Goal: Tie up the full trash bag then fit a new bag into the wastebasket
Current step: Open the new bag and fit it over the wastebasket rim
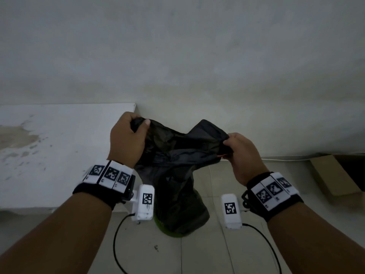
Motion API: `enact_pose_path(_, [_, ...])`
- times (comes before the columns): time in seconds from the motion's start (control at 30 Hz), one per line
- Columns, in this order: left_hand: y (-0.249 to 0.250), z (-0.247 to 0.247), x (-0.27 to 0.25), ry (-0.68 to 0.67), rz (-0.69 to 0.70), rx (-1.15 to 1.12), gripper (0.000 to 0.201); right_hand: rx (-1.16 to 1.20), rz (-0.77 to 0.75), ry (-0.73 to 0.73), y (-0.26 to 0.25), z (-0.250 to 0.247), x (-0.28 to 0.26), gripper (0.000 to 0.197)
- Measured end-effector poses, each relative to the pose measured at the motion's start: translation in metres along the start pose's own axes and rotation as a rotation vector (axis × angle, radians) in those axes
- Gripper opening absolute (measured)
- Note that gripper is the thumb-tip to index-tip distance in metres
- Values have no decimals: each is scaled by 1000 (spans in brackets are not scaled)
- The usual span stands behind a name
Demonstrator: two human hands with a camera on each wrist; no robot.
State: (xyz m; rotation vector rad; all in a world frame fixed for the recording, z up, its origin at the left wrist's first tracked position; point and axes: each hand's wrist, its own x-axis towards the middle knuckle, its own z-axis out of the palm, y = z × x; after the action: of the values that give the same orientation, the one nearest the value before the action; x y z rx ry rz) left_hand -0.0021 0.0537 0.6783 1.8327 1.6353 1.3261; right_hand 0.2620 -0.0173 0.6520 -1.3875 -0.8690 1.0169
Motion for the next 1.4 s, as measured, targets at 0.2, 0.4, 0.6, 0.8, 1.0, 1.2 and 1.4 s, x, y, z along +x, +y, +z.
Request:
enact_pose_path(0.2, [-14, 5, -17, 81, 47, 7, 15, -247, -45, 26, 37, -15, -2, 14])
enact_pose_path(0.4, [-66, 32, -51, -132, -20, -60, 24, -230, 28, -73, 100, -2, -13, 51])
enact_pose_path(0.6, [-167, 83, -96, -335, -100, 2, 35, -324, 96, -70, 206, 24, -17, 21])
enact_pose_path(0.8, [-265, 138, -146, -479, -186, 4, 33, -870, 68, -211, 330, 40, 3, 16])
enact_pose_path(1.0, [-358, 186, -184, -454, -245, 60, 15, -836, 75, -154, 435, 41, 33, 22])
enact_pose_path(1.2, [-427, 221, -198, -301, -140, 100, 9, -659, -71, 9, 495, 37, 49, 34])
enact_pose_path(1.4, [-458, 244, -202, -365, -288, -226, 37, -354, 1, -55, 527, 28, 52, 28])
